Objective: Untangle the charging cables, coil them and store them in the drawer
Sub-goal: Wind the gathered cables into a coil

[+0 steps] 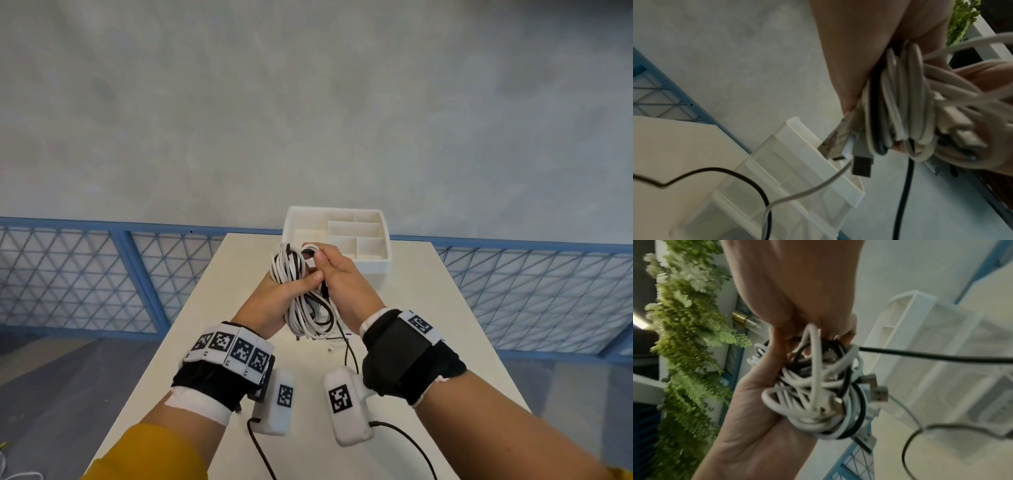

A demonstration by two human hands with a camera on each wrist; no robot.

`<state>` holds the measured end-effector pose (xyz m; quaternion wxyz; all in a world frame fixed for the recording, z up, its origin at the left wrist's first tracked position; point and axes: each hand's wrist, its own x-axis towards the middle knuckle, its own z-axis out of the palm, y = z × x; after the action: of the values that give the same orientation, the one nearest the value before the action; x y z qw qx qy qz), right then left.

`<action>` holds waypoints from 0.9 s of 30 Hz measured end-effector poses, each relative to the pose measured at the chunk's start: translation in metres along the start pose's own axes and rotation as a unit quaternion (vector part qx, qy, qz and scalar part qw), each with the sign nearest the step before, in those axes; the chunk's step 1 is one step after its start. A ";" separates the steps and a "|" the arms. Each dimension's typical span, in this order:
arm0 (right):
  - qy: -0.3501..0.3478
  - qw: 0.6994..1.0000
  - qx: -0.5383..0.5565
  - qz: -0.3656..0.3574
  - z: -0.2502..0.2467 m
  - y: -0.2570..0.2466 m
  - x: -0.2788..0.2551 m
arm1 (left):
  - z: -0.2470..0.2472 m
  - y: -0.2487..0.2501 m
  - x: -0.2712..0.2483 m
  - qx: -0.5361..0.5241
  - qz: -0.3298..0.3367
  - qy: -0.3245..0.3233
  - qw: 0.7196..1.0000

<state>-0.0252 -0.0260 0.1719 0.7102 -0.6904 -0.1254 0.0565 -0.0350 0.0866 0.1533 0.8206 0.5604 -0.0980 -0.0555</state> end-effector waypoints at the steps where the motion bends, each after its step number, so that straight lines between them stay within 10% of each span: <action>1: -0.001 0.999 -0.039 -0.009 -0.002 -0.001 0.000 | -0.002 -0.002 0.000 -0.002 -0.001 0.002 1.000; 9: -0.165 0.985 -0.032 0.029 -0.022 0.008 0.004 | 0.005 0.009 0.007 -0.026 0.005 0.016 1.000; 14: -0.324 0.927 -0.156 0.104 -0.041 0.035 -0.019 | -0.004 0.032 0.013 -0.085 0.020 0.026 0.996; 23: -0.266 0.925 -0.222 0.158 -0.117 0.042 -0.025 | -0.058 0.052 0.005 -0.060 0.039 0.095 0.993; 27: -0.266 0.819 -0.489 0.139 -0.106 0.036 -0.012 | -0.057 0.047 0.007 -0.024 0.027 0.094 0.995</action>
<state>-0.0064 -0.1305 0.1331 0.2028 -0.9150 -0.2236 0.2678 -0.0168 0.1539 0.1773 0.8407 0.5401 -0.0339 0.0177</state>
